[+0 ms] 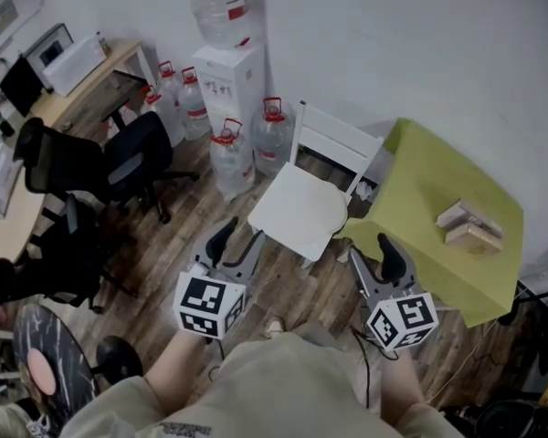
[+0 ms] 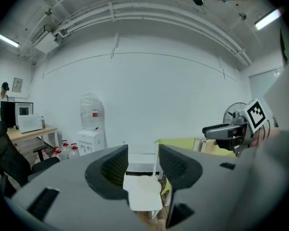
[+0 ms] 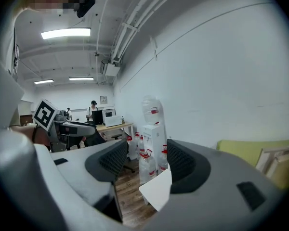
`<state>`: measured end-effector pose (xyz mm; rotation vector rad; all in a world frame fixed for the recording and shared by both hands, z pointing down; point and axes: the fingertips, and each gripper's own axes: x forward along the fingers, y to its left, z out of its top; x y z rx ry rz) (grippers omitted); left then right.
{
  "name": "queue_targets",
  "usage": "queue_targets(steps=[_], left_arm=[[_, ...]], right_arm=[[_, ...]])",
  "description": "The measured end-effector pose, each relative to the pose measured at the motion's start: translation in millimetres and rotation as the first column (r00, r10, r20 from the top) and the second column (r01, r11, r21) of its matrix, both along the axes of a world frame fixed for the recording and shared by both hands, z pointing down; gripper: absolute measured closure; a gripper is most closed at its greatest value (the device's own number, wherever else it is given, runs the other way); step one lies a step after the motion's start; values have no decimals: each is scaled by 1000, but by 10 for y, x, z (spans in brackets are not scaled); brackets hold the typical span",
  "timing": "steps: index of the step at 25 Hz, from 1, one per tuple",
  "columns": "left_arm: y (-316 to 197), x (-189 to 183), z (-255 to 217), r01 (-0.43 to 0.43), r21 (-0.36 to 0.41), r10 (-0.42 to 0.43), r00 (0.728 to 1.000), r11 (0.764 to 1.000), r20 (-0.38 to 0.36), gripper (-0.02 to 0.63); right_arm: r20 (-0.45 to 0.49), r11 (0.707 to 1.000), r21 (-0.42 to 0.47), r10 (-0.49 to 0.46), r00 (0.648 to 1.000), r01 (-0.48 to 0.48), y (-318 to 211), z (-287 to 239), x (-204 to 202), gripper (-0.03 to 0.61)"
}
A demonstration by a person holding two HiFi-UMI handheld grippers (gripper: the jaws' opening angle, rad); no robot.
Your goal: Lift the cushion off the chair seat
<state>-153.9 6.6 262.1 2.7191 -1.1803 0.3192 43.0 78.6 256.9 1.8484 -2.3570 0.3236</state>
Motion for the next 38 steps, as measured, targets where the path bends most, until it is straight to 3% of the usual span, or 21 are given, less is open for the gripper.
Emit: queue_targets(steps=[8, 17, 28, 38], left_arm=[[-362, 247, 444, -17, -80, 21, 998, 997, 61, 416], [-889, 592, 826, 35, -153, -15, 992, 988, 125, 414], [-1640, 1163, 1483, 107, -235, -58, 977, 966, 206, 414], [-2274, 1338, 2150, 236, -328, -164, 959, 915, 231, 414]], right_arm=[[0, 991, -133, 11, 1000, -11, -453, 590, 262, 309], [58, 974, -228, 20, 998, -6, -998, 1134, 664, 305], [142, 922, -382, -4, 990, 58, -1717, 1983, 1120, 299], [192, 880, -464, -13, 981, 103, -2451, 2657, 1348, 295]])
